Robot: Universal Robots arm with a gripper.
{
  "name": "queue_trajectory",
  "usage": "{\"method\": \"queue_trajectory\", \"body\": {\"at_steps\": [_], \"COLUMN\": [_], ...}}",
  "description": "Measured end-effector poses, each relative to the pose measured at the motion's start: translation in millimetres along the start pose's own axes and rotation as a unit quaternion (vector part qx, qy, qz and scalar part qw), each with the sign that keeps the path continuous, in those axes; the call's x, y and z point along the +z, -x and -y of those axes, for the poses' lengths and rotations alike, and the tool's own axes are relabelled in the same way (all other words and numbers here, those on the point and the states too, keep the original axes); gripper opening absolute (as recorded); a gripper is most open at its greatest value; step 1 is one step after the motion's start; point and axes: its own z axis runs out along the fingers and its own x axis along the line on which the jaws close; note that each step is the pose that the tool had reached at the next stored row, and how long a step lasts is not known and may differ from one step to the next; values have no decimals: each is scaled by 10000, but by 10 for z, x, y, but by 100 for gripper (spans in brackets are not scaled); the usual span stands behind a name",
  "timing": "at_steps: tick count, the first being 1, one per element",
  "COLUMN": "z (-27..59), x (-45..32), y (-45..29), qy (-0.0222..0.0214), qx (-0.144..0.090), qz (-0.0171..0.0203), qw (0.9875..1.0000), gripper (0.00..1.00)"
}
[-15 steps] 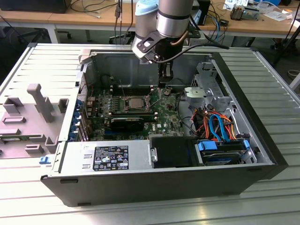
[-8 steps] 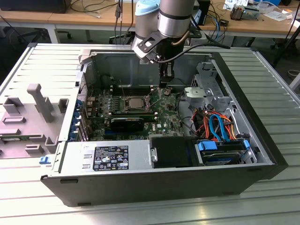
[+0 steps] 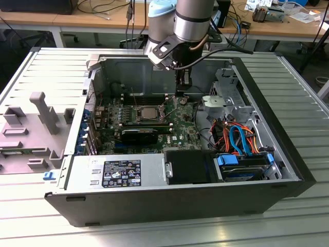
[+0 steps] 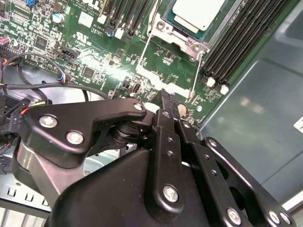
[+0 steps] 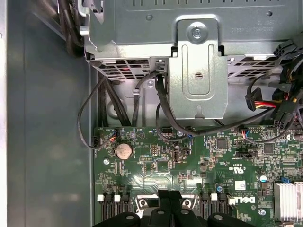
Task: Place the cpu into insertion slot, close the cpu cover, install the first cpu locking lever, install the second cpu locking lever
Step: 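Close the cpu cover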
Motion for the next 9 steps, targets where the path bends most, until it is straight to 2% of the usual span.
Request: {"method": "queue_trajectory", "body": {"at_steps": [9], "z": [-35], "x": [27], "y": [-1], "qy": [0], "qx": [0], "qz": [0], "qw": [10000], "gripper": [11]}}
